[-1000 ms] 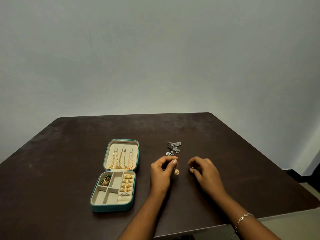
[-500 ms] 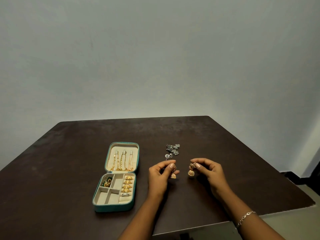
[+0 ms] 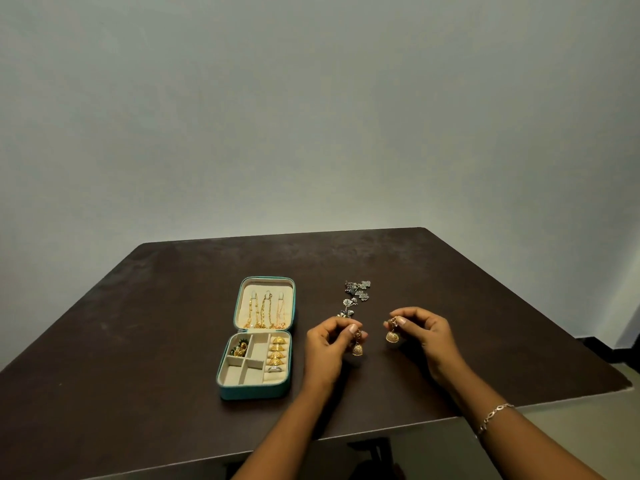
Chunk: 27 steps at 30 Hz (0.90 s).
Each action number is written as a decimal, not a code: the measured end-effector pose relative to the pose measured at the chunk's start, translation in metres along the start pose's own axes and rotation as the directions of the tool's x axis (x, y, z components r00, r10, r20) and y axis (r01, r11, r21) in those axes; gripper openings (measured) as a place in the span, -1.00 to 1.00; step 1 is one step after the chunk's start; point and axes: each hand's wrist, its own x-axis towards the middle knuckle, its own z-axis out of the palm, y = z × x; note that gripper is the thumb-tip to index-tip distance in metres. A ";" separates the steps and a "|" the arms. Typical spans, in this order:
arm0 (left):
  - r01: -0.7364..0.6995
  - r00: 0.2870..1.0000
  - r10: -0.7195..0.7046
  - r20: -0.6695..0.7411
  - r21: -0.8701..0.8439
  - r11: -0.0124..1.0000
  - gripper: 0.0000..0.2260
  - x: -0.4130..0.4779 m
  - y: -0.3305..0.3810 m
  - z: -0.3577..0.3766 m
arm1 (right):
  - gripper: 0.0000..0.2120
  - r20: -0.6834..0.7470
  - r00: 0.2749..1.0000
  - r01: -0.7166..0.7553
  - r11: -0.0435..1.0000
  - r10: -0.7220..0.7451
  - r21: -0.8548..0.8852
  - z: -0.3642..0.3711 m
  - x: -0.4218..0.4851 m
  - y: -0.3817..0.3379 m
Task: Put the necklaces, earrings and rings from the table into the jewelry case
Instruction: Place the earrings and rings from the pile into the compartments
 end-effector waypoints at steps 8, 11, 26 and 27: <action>-0.047 0.998 0.048 0.034 -0.030 0.998 -0.87 -0.020 0.044 -0.042 | -0.85 0.107 0.991 0.091 0.992 -0.081 -0.086 0.025 -0.006 -0.011; -0.147 0.989 0.147 0.004 0.023 0.989 -0.86 -0.028 0.065 -0.068 | -0.83 0.177 0.982 0.080 0.994 -0.066 -0.076 0.037 -0.011 -0.013; -0.184 0.896 0.309 -0.320 0.367 0.912 -0.87 -0.043 0.057 -0.161 | -0.87 0.378 0.925 0.084 0.990 -0.036 -0.112 0.127 -0.043 -0.016; -0.179 0.894 0.313 -0.322 0.382 0.906 -0.87 -0.045 0.053 -0.163 | -0.88 0.383 0.923 0.079 0.991 -0.033 -0.105 0.135 -0.044 -0.015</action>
